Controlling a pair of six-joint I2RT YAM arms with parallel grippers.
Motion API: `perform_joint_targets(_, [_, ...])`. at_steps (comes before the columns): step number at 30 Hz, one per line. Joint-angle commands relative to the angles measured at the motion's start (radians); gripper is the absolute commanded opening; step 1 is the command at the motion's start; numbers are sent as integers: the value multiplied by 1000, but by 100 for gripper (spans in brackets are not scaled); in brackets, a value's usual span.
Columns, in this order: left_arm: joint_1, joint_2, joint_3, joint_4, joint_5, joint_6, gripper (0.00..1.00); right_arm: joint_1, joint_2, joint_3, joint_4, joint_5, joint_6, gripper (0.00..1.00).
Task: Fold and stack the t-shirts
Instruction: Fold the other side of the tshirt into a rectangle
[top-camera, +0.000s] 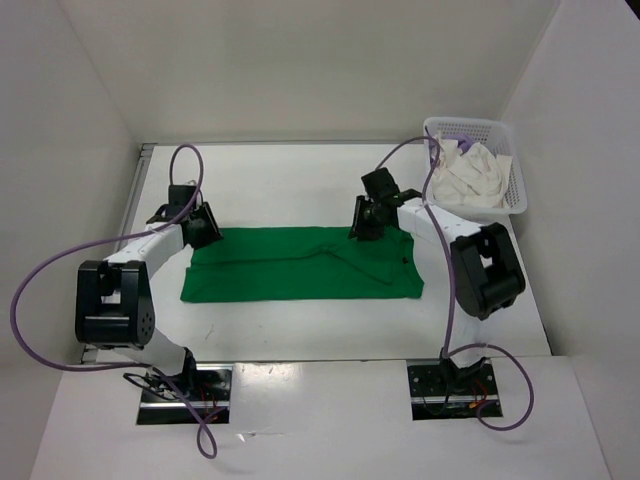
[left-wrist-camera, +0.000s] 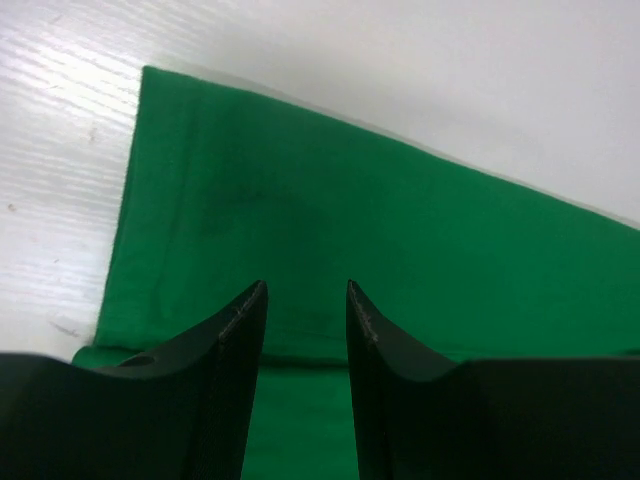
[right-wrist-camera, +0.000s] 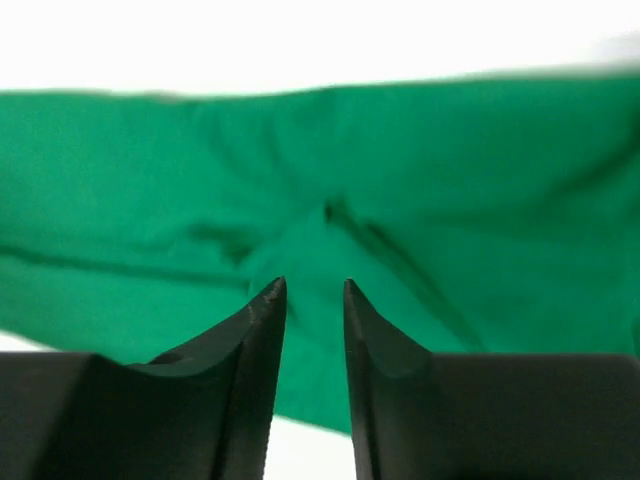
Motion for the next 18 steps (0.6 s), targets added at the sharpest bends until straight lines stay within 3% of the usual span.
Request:
perform_joint_targets(1, [1,11,-10,88,62,-42,45,6,68,85,81,41,-32,35])
perform_joint_targets(3, [1,34,-10,88,62,-42,45,16,112,110,81,63,-32,40])
perform_joint_targets(12, [1,103,1,107,62,-42,45,62,193,147,71,84,-41,41])
perform_joint_targets(14, [1,112,1,107,53,-42,45,62,204,156,71,84,-32,37])
perform_joint_targets(18, [1,103,1,107,44,-42,45,81,204,143,57,97,-23,16])
